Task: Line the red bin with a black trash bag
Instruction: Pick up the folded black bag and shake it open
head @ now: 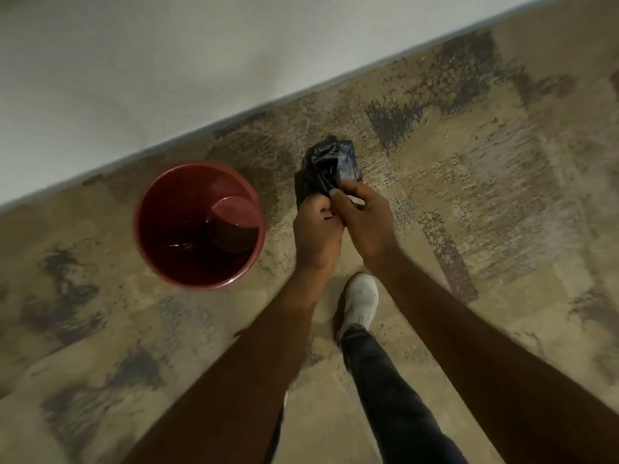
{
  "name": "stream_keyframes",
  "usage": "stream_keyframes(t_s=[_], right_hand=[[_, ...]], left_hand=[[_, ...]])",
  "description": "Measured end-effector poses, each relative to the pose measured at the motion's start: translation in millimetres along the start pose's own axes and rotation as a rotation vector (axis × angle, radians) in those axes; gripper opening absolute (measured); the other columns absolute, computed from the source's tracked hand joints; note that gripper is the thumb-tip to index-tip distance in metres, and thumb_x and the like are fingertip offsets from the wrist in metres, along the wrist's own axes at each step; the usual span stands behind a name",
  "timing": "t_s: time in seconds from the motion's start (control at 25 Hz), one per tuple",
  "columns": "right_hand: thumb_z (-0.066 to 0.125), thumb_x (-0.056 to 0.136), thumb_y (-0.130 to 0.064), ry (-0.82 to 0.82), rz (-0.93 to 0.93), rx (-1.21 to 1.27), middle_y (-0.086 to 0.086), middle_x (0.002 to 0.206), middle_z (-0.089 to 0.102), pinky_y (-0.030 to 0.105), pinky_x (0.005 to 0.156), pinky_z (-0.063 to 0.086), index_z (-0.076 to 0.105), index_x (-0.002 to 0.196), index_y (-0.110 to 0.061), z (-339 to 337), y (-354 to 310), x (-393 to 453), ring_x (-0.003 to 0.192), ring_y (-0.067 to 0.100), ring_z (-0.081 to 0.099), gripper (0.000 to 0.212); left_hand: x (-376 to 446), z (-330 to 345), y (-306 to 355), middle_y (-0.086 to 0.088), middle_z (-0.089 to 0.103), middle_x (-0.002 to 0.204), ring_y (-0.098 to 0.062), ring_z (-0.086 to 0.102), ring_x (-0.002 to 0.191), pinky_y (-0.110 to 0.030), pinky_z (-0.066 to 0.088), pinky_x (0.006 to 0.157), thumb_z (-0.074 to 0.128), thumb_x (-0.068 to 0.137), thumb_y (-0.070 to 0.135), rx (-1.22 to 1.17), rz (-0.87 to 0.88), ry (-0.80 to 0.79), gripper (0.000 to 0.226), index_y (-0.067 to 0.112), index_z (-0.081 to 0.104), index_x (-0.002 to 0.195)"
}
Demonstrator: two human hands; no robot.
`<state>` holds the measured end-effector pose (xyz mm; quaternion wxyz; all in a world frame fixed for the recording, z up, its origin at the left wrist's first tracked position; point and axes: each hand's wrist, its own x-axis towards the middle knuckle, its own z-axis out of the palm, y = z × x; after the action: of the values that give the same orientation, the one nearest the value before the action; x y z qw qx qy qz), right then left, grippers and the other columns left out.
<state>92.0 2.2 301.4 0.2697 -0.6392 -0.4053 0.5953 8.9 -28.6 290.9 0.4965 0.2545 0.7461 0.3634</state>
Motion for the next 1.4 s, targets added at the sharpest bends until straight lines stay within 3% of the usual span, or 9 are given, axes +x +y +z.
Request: stream_keyframes(t_s=[0.2,0.32,0.44,0.64,0.8,1.0,1.12,1.24,1.4], right_hand=[[0.052,0.109,-0.017,0.056,-0.011,0.107,0.020,0.094,0.076,0.050,0.078,0.064,0.076,0.104,-0.004,12.3,-71.8,-96.4,0.087,0.033,0.075,0.028],[0.051,0.109,-0.016,0.090,0.008,0.188,0.005,0.084,0.076,0.034,0.064,0.064,0.075,0.095,-0.010,23.4,-118.0,-150.9,0.078,0.019,0.077,0.029],[0.050,0.110,-0.019,0.143,0.087,0.266,0.008,0.093,0.077,0.034,0.071,0.064,0.073,0.095,-0.010,33.0,-159.0,-200.9,0.089,0.018,0.078,0.029],[0.054,0.107,-0.021,0.115,0.206,0.476,0.000,0.092,0.080,0.036,0.075,0.065,0.073,0.093,-0.017,44.5,-221.2,-277.8,0.092,0.019,0.078,0.023],[0.056,0.104,-0.012,0.068,0.301,0.645,0.006,0.092,0.078,0.040,0.078,0.065,0.071,0.103,-0.011,53.1,-257.4,-329.3,0.088,0.021,0.077,0.015],[0.047,0.108,-0.011,0.027,0.375,0.759,0.014,0.091,0.070,0.039,0.076,0.060,0.062,0.109,-0.003,71.0,-296.7,-389.2,0.089,0.025,0.066,0.017],[0.040,0.110,-0.015,-0.068,0.398,0.724,0.018,0.084,0.080,0.043,0.068,0.061,0.065,0.106,-0.001,81.8,-315.4,-421.9,0.085,0.031,0.076,0.029],[0.043,0.109,-0.011,-0.112,0.304,0.655,0.016,0.086,0.081,0.037,0.059,0.064,0.073,0.098,-0.006,80.6,-327.8,-452.5,0.073,0.028,0.080,0.032],[0.058,0.104,-0.027,-0.126,0.039,0.164,-0.005,0.071,0.078,0.026,0.053,0.059,0.071,0.091,-0.019,67.5,-341.8,-481.1,0.066,0.016,0.077,0.020]], left_hand=[[-79.3,-76.3,57.6,-0.019,0.078,0.114,-0.030,0.076,0.106,-0.041,0.062,0.093,0.064,0.100,0.014,-0.147,-0.006,-0.079,0.028,0.002,0.072,0.125],[-120.4,-124.4,96.0,-0.016,0.077,0.105,-0.019,0.077,0.097,-0.031,0.064,0.082,0.063,0.100,0.010,-0.202,0.005,0.024,0.022,0.000,0.072,0.117],[-159.4,-169.6,133.3,-0.002,0.072,0.091,0.002,0.072,0.077,-0.018,0.057,0.065,0.068,0.094,0.006,-0.285,-0.003,0.113,0.015,0.011,0.064,0.107],[-217.8,-236.5,179.8,-0.002,0.074,0.107,-0.009,0.075,0.092,-0.028,0.065,0.071,0.069,0.094,0.009,-0.332,0.008,0.114,0.028,0.014,0.065,0.121],[-260.2,-284.7,189.9,-0.006,0.075,0.099,-0.009,0.071,0.076,-0.018,0.056,0.053,0.067,0.097,0.018,-0.305,-0.049,0.160,0.011,0.013,0.073,0.104],[-312.3,-343.0,195.1,-0.007,0.069,0.077,-0.016,0.066,0.068,-0.036,0.052,0.065,0.071,0.093,0.023,-0.226,-0.022,0.184,0.028,0.020,0.057,0.069],[-337.5,-363.4,195.1,-0.017,0.076,0.082,-0.029,0.073,0.070,-0.045,0.058,0.069,0.065,0.097,0.032,-0.130,0.050,0.166,0.028,0.020,0.058,0.072],[-355.4,-383.2,206.9,0.001,0.071,0.065,-0.015,0.067,0.061,-0.039,0.054,0.066,0.057,0.102,0.032,-0.001,0.175,0.205,0.036,0.027,0.057,0.066],[-363.2,-411.3,234.2,0.009,0.064,0.064,-0.007,0.057,0.061,-0.029,0.041,0.058,0.051,0.104,0.030,0.134,0.318,0.248,0.036,0.021,0.064,0.072]])
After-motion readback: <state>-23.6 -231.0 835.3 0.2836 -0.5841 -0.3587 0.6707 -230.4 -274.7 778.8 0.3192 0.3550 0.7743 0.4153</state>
